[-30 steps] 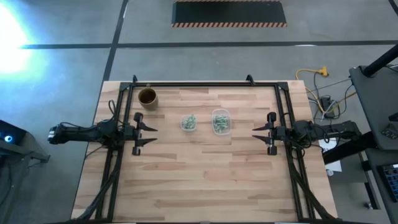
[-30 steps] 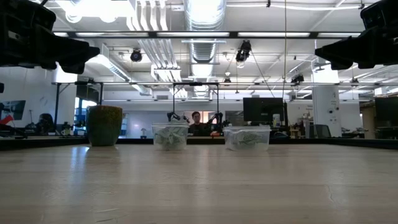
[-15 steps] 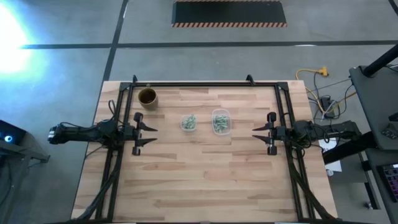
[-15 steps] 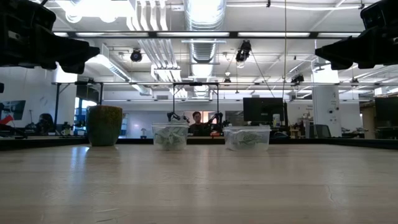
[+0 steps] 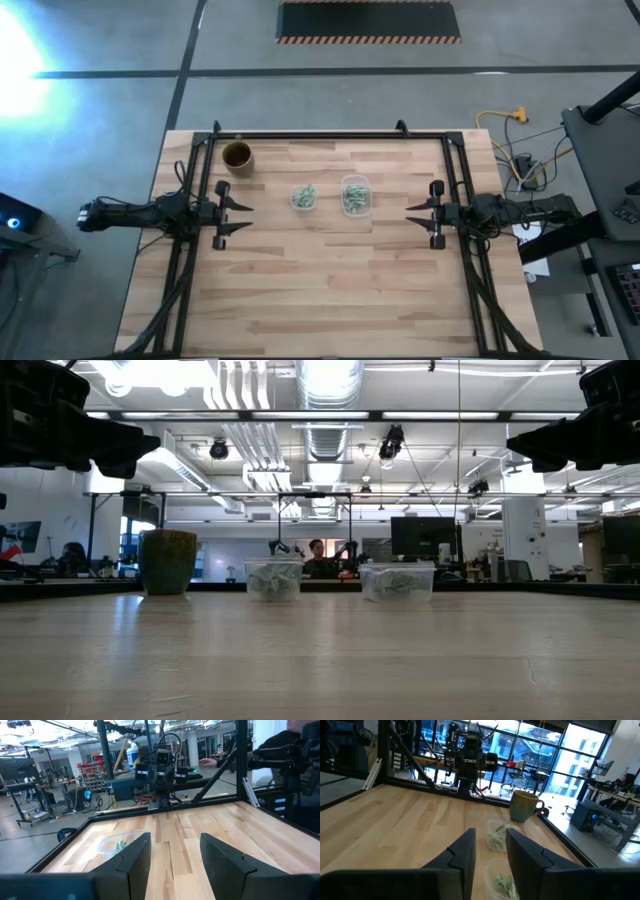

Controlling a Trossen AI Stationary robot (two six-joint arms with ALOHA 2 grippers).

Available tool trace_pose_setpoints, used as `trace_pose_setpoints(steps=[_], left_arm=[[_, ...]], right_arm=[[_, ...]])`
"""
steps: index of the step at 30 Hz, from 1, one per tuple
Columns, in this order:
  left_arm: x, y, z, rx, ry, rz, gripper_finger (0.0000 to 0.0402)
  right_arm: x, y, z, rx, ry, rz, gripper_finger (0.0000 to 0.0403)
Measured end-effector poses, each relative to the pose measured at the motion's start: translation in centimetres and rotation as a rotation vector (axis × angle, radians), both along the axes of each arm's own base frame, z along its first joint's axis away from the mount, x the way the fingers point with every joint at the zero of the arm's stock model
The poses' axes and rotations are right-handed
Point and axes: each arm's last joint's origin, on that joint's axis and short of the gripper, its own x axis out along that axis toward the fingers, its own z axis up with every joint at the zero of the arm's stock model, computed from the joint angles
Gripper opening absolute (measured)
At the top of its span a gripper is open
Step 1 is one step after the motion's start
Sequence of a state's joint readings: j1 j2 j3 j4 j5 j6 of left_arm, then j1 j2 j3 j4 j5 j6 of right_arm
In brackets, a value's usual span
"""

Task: Pick and place items into bin
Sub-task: Return to Home Position

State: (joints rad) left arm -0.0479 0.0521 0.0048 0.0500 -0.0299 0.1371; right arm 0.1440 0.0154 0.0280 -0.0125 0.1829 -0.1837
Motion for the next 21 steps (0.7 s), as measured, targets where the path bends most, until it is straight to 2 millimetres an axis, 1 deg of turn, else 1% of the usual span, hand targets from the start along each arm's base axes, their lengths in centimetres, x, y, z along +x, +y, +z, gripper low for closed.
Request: trace_pose_setpoints(steps=[9,21], left_arm=[[0.00,0.00,0.00,0.000,0.000,0.000,0.0155],[0.00,0.00,0.00,0.000,0.000,0.000,0.0155]], right_arm=[[0.00,0.00,0.00,0.000,0.000,0.000,0.0088],[0.00,0.00,0.00,-0.002,0.000,0.000,0.0096]])
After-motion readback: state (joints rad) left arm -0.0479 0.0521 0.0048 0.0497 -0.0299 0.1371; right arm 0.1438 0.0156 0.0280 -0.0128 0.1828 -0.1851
